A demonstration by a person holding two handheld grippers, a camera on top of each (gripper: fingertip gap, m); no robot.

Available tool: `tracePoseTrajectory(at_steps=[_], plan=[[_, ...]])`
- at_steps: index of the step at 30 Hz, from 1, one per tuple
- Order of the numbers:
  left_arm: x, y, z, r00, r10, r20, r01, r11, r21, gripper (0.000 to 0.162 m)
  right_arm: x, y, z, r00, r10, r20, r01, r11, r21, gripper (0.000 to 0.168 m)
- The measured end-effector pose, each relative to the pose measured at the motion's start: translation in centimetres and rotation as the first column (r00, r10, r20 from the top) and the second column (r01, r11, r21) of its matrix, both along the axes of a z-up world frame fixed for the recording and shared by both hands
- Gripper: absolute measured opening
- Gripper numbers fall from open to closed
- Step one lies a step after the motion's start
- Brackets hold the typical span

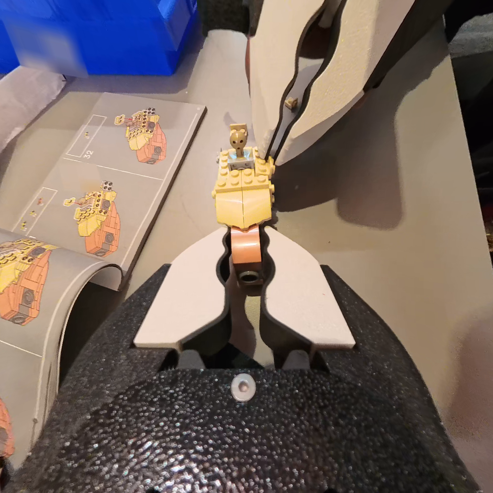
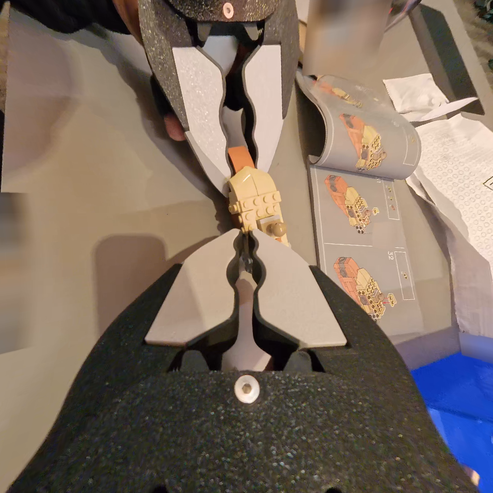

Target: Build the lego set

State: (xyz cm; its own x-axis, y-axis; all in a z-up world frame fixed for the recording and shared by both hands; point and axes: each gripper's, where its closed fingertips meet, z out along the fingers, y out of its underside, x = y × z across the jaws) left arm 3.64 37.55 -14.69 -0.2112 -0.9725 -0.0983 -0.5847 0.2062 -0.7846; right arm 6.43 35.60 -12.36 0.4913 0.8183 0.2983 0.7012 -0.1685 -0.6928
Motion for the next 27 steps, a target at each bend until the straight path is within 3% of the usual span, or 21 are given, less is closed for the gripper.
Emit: tracePoseTrajectory(at_steps=[15,27], plan=[[-0.26,0.51,-0.02,1.0,0.013,-0.02,-0.012,0.999,0.045,0.018,-0.07,0.32,-0.01,0.97,0.092,0.227,-0.032,0.965,-0.259,0.003],[-0.26,0.5,-0.04,0.998,0.063,-0.027,-0.062,0.998,0.005,0.018,0.0,0.5,-0.15,0.925,0.11,0.364,0.0,0.957,-0.29,0.003]])
